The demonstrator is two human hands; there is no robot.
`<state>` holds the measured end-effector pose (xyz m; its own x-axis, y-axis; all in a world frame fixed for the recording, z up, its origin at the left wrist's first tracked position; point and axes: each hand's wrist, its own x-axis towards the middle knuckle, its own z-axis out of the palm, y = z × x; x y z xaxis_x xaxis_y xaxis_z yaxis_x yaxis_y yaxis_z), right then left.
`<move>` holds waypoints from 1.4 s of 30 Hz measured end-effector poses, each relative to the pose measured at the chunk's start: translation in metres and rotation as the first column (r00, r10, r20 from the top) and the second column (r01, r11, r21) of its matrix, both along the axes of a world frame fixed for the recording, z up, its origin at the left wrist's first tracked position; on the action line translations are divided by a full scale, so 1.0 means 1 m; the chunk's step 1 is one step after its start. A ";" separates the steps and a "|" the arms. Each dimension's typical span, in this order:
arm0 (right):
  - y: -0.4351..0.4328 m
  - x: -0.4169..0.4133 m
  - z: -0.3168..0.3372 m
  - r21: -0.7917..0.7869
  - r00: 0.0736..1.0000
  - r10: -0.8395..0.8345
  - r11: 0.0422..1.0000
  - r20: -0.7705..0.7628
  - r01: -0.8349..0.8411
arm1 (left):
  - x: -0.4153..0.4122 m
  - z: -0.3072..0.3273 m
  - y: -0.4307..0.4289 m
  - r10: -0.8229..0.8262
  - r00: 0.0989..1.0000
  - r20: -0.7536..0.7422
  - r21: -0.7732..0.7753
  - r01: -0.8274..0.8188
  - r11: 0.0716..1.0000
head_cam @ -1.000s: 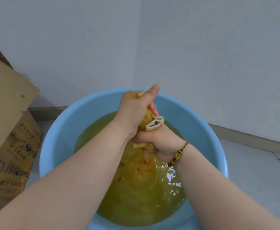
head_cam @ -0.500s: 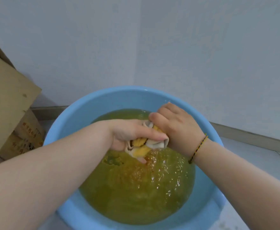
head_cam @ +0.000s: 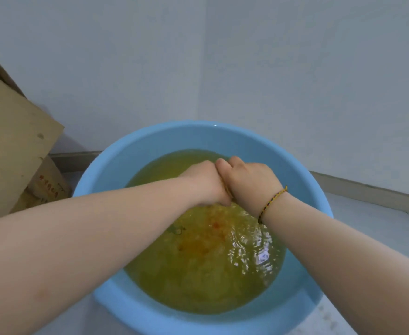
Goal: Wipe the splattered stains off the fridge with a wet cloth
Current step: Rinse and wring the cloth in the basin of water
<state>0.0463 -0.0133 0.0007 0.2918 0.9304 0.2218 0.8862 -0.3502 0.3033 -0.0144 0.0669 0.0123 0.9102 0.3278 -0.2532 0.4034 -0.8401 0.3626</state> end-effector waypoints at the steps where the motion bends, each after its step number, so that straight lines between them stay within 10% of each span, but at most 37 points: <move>1: 0.002 0.000 0.002 -0.056 0.997 -0.066 0.996 -0.039 0.063 | 0.003 -0.002 0.002 -0.013 1.000 0.008 0.053 0.013 0.998; 8: 0.011 0.007 0.003 -0.223 0.965 -0.168 0.967 -0.201 0.122 | 0.005 -0.020 0.003 0.168 0.981 0.096 0.080 -0.176 0.981; 18: 0.005 0.019 -0.010 -0.247 0.829 -0.253 0.958 -0.499 0.144 | 0.008 -0.036 0.014 -0.184 0.969 0.165 0.447 0.093 0.890; 23: 0.004 0.013 -0.015 -0.009 0.847 -0.231 0.966 -0.479 0.258 | 0.010 -0.026 0.021 -0.151 0.953 0.261 0.526 -0.009 0.850; 26: 0.002 0.009 -0.006 0.020 0.846 -0.217 0.966 -0.487 0.259 | 0.003 -0.010 0.020 0.013 0.969 0.246 0.324 -0.095 0.941; 28: -0.001 0.007 0.011 0.047 0.802 -0.190 0.964 -0.566 0.261 | -0.004 0.010 0.019 0.163 0.977 0.133 -0.126 -0.147 0.981; 30: -0.002 0.006 0.039 0.111 0.747 -0.148 0.952 -0.649 0.285 | -0.009 0.041 0.023 0.273 0.962 0.026 -0.564 -0.211 0.798; 33: -0.001 -0.002 0.079 0.272 0.732 -0.089 0.893 -0.675 0.359 | -0.021 0.083 0.023 0.399 0.917 -0.007 -0.795 -0.247 0.554; 38: -0.012 -0.009 0.188 0.136 0.226 -0.045 0.679 -0.973 0.721 | -0.028 0.179 0.004 0.596 0.799 0.080 -0.838 -0.270 0.474; 42: -0.029 -0.020 0.291 -0.038 -0.241 0.293 0.561 -0.925 0.827 | -0.032 0.278 -0.012 0.563 0.799 0.211 -0.829 -0.159 0.537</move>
